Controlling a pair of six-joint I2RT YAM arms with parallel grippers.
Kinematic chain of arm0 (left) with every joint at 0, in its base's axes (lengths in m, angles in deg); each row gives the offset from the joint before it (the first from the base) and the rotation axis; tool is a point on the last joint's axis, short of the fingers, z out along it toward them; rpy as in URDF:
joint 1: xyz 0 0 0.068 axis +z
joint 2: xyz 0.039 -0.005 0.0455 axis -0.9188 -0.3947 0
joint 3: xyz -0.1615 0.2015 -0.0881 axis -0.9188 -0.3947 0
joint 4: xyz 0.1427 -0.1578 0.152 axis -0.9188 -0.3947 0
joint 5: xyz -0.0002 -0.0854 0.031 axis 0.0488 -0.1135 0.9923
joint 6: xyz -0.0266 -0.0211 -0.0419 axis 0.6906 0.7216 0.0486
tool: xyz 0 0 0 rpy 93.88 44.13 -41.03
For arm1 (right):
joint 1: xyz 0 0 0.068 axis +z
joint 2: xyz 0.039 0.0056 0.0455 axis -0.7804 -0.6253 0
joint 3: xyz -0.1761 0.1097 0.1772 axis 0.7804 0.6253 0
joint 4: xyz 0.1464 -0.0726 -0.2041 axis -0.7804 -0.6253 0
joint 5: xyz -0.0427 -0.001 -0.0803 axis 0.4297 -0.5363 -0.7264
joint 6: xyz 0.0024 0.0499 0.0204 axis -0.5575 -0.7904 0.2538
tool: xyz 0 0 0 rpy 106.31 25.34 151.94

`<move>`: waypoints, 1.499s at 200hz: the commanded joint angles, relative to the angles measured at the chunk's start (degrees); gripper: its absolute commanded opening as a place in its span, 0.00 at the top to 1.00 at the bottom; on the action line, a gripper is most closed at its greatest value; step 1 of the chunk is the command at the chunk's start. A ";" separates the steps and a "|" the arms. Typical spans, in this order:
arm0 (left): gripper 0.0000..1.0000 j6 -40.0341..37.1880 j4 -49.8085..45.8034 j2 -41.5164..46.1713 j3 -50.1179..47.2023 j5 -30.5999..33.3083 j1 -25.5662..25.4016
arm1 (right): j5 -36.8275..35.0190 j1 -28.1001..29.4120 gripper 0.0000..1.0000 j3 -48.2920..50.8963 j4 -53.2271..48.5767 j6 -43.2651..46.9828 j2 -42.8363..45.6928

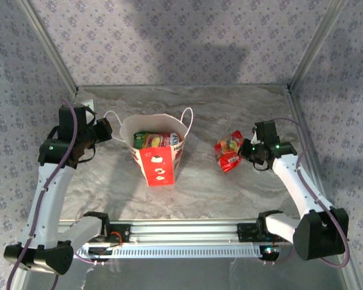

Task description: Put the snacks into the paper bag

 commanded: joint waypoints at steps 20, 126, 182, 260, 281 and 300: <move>0.98 -1.21 0.55 1.18 -0.04 0.62 -0.23 | -5.79 3.90 1.00 -7.74 -3.69 0.69 4.03; 0.98 -1.64 0.70 2.29 -0.14 0.80 -0.19 | -17.29 17.35 1.00 -26.81 -7.16 4.08 4.07; 0.98 -1.20 0.83 1.91 0.07 0.59 -0.26 | -22.67 23.99 1.00 -37.06 -5.96 10.46 3.71; 0.98 -1.29 0.83 1.79 0.84 0.31 -0.22 | -18.08 28.75 1.00 -48.81 -1.98 19.28 -1.14; 0.98 -1.37 0.75 1.99 0.86 0.30 -0.19 | -15.33 31.28 1.00 -53.06 -1.48 21.94 -4.38; 0.98 -1.41 0.72 2.08 0.75 0.32 -0.21 | -12.34 33.40 1.00 -57.47 -1.35 24.71 -7.54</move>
